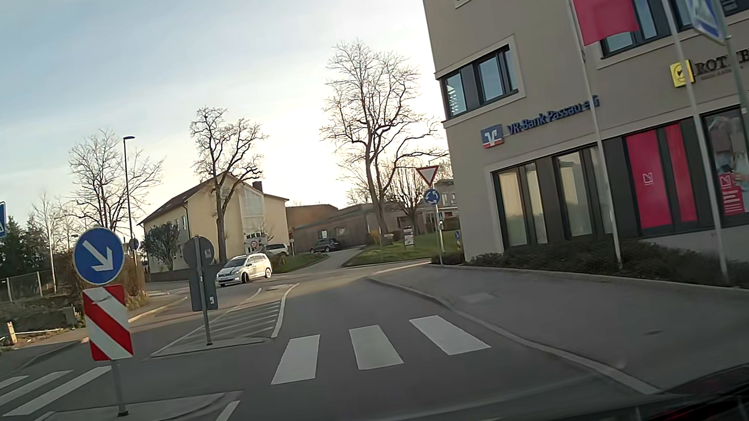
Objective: Follow the waypoints while adhering to traffic rules and regulations
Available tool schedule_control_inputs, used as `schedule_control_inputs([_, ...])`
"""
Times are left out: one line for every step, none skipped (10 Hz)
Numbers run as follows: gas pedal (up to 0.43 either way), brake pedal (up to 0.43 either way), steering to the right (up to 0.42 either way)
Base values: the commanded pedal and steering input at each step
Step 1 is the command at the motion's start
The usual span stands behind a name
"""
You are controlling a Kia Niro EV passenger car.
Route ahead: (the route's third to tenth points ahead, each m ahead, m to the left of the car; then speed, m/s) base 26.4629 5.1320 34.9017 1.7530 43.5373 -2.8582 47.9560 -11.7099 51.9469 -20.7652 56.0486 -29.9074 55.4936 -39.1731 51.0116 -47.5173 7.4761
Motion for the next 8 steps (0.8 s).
schedule_control_inputs([0.000, 0.000, -0.059])
schedule_control_inputs([0.000, 0.000, -0.059])
schedule_control_inputs([0.000, 0.006, -0.060])
schedule_control_inputs([0.000, 0.018, -0.059])
schedule_control_inputs([0.000, 0.049, -0.059])
schedule_control_inputs([0.000, 0.067, -0.059])
schedule_control_inputs([0.000, 0.085, -0.059])
schedule_control_inputs([0.000, 0.085, -0.060])
